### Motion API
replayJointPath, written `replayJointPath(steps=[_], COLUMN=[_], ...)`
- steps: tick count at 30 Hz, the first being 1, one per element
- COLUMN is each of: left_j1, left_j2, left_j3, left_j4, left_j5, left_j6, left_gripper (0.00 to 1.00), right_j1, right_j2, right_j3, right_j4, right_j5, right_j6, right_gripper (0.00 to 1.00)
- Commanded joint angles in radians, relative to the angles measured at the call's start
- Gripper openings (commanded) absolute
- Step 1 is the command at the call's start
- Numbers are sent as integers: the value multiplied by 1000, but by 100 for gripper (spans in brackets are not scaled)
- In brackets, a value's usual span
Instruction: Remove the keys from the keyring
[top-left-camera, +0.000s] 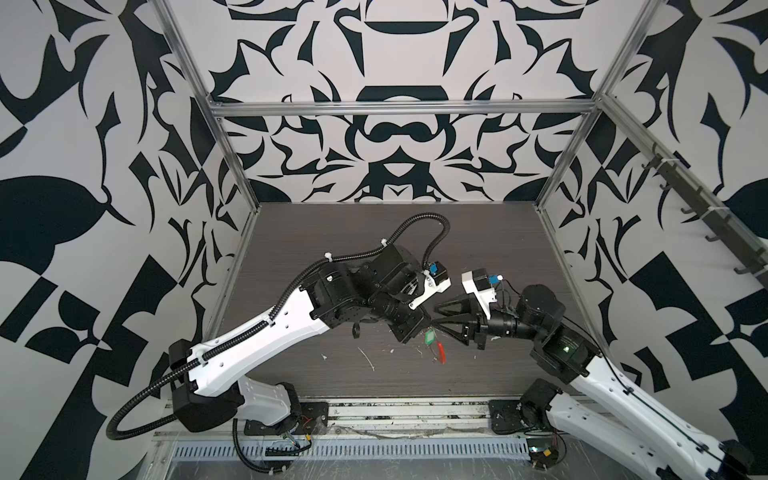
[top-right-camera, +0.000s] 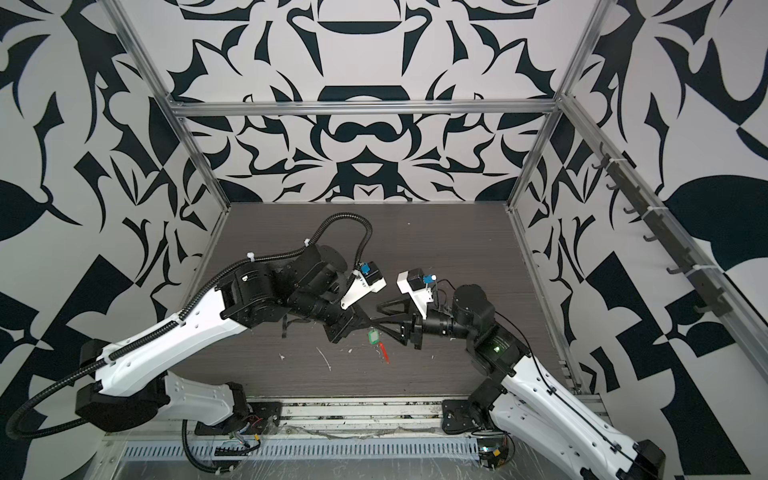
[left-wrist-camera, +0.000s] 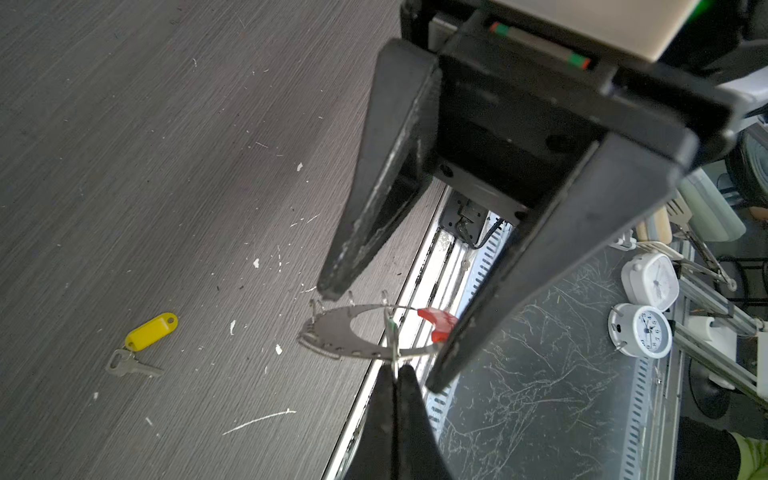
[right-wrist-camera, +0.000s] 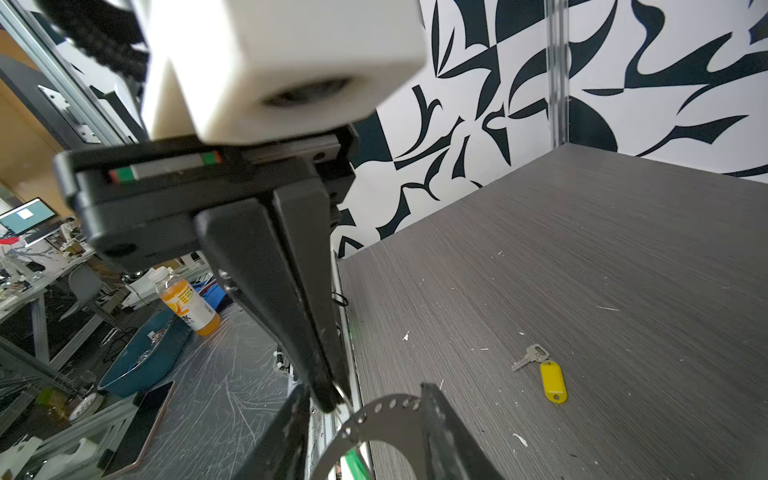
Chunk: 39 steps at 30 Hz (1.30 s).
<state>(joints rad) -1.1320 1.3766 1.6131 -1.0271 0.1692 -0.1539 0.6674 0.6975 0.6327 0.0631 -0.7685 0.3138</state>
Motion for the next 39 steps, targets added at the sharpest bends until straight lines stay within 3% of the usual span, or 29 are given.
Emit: replayJointPath(steps=[1,10,17,21,26,31,33,36,39], left_j1=[-3,-15,-18,-17,-17,-24,-25,-24,-25], left_j2=[9,36,50,58,71,62,38,-9,-81], left_j3=[51,93,117,132,161,164,140,87,-1], left_j4=[-58,-95,-115,-118,-129,-95,-53,19,123], left_j5=[12,14,9,7,3,-24,-45,-98,-155], left_j6=[18,32,39,44,51,31,17,-5,-29], left_gripper=[0,0,0,0,0,0,7,38,41], right_j1=[0,1,0,1,2,4,8,24,41], right_j2=[-7,-10,-8,-7,-6,-11,-17,-33,-48], right_j3=[42,35,45,42,40,22,9,-32,-75], right_j4=[27,30,29,29,44,131,179,295,420], right_j5=[-41,-60,-75,-84,-84,-77,-58,6,84], right_j6=[-18,-11,-7,-5,3,60,92,154,209], right_gripper=[44,33,20,19,0,0,0,0,0])
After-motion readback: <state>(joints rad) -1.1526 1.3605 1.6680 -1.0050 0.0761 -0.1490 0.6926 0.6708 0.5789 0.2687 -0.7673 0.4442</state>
